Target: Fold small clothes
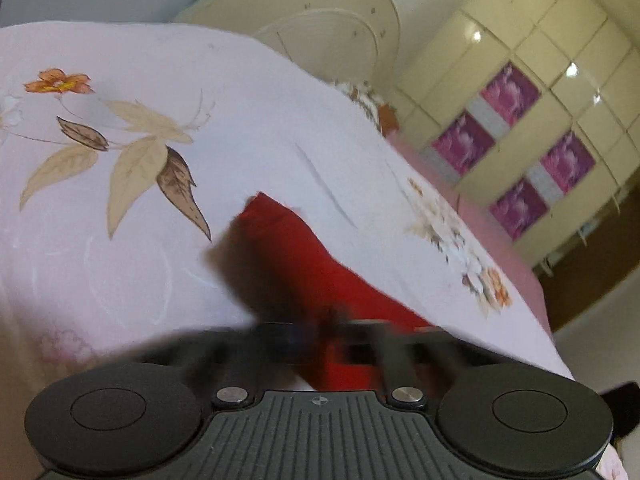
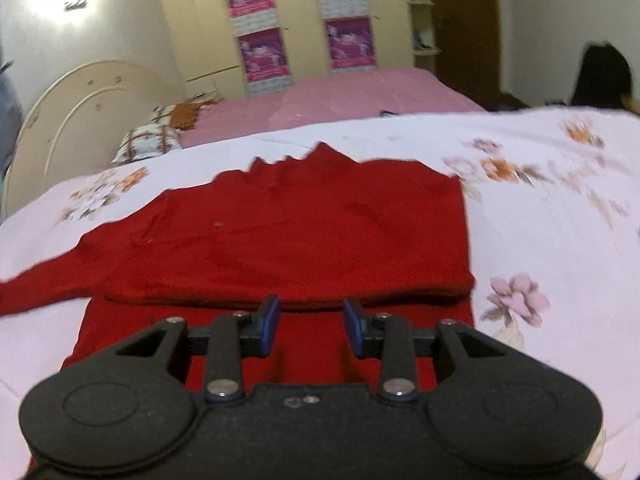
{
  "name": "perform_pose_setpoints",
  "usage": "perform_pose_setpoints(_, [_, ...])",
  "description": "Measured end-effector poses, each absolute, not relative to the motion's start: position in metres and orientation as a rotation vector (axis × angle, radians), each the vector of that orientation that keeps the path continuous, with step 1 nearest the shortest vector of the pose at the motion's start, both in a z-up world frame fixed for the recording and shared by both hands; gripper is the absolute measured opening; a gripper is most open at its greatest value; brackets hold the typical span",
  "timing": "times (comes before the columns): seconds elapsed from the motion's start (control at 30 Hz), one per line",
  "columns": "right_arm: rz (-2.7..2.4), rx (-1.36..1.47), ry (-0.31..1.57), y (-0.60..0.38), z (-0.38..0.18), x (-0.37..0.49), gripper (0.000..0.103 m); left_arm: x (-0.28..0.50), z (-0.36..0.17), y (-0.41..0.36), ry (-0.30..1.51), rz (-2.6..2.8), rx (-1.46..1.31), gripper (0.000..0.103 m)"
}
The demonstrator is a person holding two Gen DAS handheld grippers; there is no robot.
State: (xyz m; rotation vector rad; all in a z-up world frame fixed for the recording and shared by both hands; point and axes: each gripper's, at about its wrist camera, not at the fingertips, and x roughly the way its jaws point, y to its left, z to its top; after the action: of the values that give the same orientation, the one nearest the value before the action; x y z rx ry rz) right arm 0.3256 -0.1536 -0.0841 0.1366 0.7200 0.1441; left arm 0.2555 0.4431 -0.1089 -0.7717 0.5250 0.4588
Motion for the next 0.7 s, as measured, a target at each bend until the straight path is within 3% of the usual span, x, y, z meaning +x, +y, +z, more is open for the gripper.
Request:
perform_pose_setpoints(0.3, [0.105,0.176,0.681,-0.182,-0.077,0.315,0.035,0.299,-0.042,0.263,0.479,0.152,-0.318,0.004])
perform_pose_setpoints(0.7, [0.085,0.265,0.666,-0.266,-0.071,0.31,0.04,0.376,-0.05,-0.022,0.619,-0.15,-0.069,0.004])
